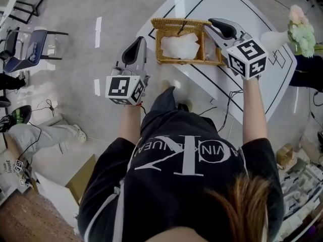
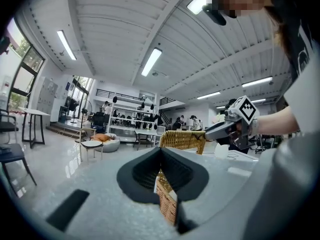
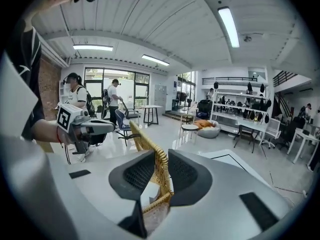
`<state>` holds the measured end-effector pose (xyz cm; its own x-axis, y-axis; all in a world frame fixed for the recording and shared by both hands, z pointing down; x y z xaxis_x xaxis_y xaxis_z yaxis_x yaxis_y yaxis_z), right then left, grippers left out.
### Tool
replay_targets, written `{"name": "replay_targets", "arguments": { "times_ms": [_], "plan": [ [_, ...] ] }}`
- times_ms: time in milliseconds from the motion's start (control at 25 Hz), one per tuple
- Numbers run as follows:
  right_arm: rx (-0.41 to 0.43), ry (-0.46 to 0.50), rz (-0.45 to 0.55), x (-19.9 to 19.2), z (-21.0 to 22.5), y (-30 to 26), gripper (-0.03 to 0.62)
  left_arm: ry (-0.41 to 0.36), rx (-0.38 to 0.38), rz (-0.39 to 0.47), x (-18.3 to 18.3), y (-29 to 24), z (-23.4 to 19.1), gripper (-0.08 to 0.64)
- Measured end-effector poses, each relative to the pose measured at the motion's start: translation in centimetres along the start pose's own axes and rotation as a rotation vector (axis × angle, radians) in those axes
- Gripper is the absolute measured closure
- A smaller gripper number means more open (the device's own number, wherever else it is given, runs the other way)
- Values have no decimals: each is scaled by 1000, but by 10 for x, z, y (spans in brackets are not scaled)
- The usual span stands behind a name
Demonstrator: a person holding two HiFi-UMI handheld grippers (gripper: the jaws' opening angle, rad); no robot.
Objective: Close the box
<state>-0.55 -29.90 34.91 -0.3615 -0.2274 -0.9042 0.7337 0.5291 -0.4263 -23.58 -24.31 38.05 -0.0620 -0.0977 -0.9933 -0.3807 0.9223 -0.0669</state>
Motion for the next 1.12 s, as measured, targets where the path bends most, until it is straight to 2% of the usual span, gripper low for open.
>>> {"name": "replay_targets", "arguments": {
  "times_ms": [440,1120],
  "plan": [
    [36,52,-49,-27,-33,17,489,-14,25,11,3,26,25,549],
    [7,213,-153,-62,-65,19,471,-19,42,11,3,41,38,549]
  ]
}}
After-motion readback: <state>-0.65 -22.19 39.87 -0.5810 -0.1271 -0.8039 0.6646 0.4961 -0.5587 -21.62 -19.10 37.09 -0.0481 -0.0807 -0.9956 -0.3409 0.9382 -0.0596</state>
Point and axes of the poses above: the fingertips, and each gripper's own axes: y backward along the fingers, z to its right, x out of its top, the point moved 4 cm from there along y, backward along the fingers, and after that the axes turned 6 degrees about x, right-handed, at the moved point
